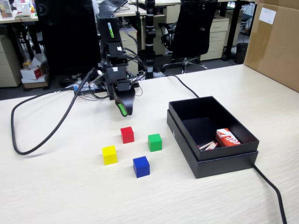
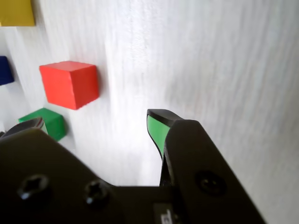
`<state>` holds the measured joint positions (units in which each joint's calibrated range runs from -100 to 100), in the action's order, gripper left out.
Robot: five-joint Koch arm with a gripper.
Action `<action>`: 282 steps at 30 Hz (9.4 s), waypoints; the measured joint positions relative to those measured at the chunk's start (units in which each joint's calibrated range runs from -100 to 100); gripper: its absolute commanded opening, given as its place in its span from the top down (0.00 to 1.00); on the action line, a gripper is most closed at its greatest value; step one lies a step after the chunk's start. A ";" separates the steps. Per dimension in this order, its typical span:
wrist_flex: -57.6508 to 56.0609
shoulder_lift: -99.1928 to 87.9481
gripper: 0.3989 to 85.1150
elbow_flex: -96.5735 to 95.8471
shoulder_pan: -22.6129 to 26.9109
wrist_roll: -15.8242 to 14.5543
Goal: Put the red cube on top of the blue cube
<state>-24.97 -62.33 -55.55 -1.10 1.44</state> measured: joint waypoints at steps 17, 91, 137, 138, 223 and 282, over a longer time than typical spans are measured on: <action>-0.08 28.48 0.49 18.44 -1.56 -0.05; -17.89 57.22 1.00 70.74 -1.81 -3.22; -40.50 93.72 1.00 114.29 -0.73 -5.57; -40.50 93.85 1.00 114.29 -0.68 -5.67; 19.28 -33.14 0.42 -34.41 0.68 0.88; 24.39 -36.50 0.43 -38.43 0.29 1.95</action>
<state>-0.58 -98.83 -93.98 -0.81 3.39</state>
